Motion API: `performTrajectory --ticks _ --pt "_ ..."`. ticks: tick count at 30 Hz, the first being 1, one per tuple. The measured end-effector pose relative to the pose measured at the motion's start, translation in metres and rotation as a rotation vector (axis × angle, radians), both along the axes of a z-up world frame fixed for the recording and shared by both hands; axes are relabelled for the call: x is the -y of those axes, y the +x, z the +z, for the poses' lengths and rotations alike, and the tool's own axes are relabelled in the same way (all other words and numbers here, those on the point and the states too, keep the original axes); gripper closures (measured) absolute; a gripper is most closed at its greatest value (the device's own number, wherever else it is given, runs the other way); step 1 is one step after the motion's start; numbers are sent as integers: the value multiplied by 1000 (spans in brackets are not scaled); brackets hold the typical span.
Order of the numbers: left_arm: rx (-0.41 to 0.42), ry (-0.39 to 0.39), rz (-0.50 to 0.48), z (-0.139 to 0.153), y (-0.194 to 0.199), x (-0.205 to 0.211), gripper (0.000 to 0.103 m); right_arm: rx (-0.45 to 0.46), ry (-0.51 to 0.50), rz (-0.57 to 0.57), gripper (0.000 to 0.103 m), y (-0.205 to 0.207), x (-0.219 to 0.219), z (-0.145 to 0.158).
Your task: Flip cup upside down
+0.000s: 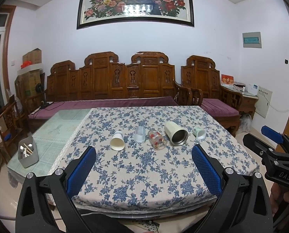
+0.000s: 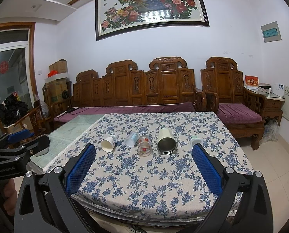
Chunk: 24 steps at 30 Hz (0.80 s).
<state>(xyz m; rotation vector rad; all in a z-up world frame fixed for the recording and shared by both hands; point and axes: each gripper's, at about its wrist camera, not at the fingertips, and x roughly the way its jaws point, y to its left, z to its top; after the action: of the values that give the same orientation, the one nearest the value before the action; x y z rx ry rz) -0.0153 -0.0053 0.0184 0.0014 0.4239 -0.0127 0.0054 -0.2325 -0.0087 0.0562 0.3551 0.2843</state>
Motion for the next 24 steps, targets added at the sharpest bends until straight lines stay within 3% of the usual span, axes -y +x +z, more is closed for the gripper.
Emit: performTrajectory --ticks 16,24 --pt "-5 3 -8 -2 1 4 8 -8 4 7 2 -3 -6 -2" --pt "-62 14 -43 -11 20 4 8 -49 19 23 2 17 3 -10"
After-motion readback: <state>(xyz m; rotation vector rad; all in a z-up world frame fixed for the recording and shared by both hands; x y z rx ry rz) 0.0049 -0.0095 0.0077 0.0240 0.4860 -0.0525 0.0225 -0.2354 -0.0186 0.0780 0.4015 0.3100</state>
